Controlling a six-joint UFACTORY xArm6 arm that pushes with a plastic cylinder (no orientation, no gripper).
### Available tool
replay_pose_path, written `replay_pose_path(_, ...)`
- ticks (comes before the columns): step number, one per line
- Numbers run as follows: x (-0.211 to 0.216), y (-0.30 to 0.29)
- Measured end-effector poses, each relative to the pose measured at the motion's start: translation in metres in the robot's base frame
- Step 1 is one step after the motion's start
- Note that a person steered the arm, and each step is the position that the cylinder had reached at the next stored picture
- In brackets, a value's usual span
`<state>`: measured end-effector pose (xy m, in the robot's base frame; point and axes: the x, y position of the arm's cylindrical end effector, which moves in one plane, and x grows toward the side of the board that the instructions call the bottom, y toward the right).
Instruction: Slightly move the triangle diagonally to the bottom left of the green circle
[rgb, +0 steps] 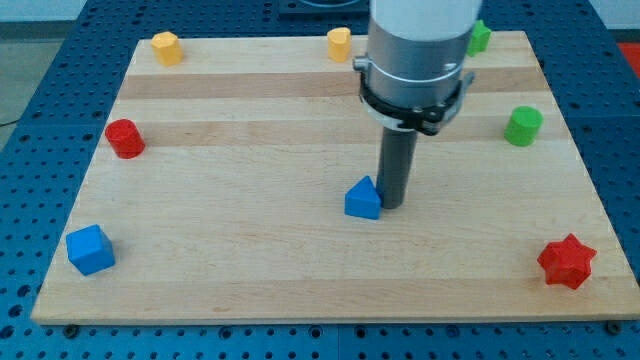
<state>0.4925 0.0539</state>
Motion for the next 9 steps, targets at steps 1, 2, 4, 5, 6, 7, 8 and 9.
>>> replay_pose_path(1, -0.001, -0.022)
replay_pose_path(2, -0.028, -0.045)
replay_pose_path(4, -0.02, -0.1)
replay_pose_path(5, 0.014, -0.093)
replay_pose_path(6, -0.002, -0.075)
replay_pose_path(7, -0.041, -0.075)
replay_pose_path(8, -0.052, -0.046)
replay_pose_path(9, -0.026, -0.032)
